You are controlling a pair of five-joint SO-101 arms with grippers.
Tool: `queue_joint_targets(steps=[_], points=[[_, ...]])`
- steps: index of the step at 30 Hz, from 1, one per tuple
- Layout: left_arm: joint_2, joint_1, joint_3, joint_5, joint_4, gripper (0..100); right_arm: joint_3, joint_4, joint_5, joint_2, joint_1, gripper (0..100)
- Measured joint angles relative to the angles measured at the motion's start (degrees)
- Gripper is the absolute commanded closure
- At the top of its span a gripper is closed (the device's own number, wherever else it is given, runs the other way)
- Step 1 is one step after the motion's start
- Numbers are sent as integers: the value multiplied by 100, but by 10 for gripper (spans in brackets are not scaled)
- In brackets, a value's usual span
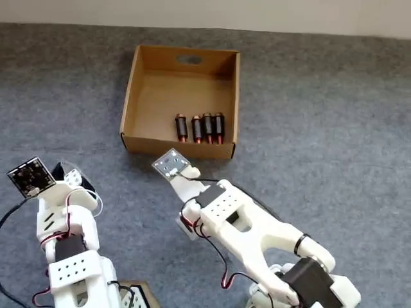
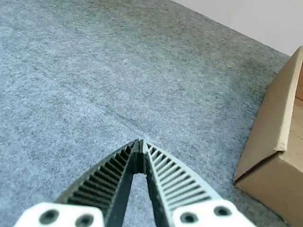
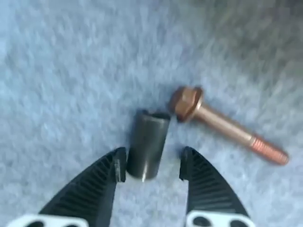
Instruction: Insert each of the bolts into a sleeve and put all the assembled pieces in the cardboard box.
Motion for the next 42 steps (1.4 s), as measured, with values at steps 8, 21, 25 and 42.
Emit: queue_joint_targets(steps=[8,21,25,42], points=[[0,0,0,0,0,976,-114,-193,0,835,53,998],[0,105,0,0,79,973,281,527,9,-1864,967,992],[0,519,-352,0,1169,972,809,545,9,-3235,1714,992],[2980,2048,-3648,-879,4149,972,2787,-870,-1055,-4879,3604,992]])
